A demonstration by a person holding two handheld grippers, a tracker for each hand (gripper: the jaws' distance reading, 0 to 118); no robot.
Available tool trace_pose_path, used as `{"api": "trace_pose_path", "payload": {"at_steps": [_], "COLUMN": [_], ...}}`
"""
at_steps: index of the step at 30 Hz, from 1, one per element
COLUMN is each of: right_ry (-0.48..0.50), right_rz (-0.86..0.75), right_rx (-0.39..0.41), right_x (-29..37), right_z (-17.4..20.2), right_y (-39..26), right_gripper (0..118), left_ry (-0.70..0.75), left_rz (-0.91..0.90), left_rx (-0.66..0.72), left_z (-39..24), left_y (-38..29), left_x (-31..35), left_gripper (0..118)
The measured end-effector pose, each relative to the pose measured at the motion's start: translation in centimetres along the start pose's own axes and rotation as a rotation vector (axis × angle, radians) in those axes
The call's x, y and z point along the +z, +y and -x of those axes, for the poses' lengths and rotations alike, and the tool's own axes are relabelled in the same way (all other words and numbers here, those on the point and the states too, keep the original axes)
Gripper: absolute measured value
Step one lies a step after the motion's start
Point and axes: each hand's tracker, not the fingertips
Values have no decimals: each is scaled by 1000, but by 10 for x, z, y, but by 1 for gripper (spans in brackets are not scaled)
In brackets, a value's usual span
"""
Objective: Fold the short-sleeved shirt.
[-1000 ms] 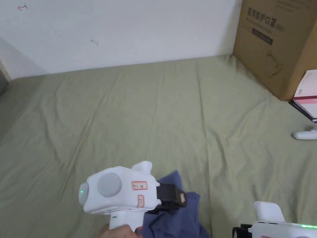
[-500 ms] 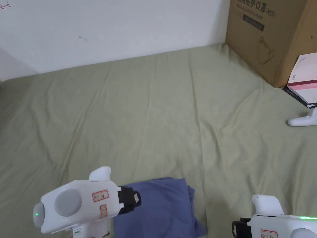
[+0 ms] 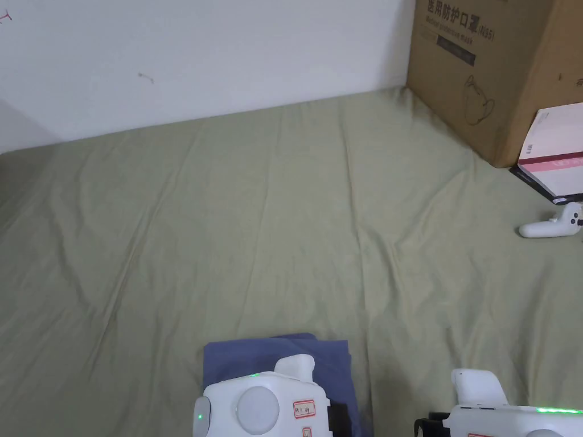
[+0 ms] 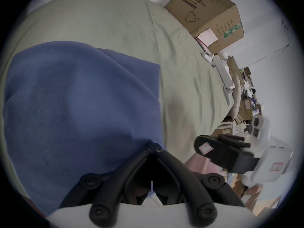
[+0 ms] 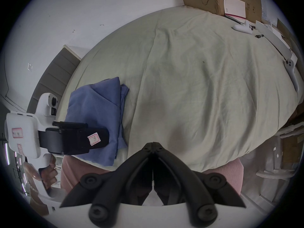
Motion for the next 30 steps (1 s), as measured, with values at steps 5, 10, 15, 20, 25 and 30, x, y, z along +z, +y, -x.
{"api": "trace_pose_path", "payload": {"at_steps": [5,10,15,20,25,30], "right_ry": [7,26,51,127,182,143], "right_rz": [2,-2,-22,-57,-58,42], "right_rx": [-7,1,65,158,294,376], "right_x": [-2,0,1,0,-14,-69], "right_z": [0,6,28,69,118,149], "right_y": [1,7,21,41,57,64], "right_gripper": [0,0,0,0,0,0], "left_ry": [-171,-140,-101,-56,-80,-136], "left_rz": [38,-63,-219,-295,-340,-340], "left_rx": [-59,-42,96,221,322,377], "left_z": [-18,7,74,133,176,202], "left_y": [-2,4,11,-6,-32,-48], "left_x": [3,37,96,136,150,140], "left_gripper": [0,0,0,0,0,0]}}
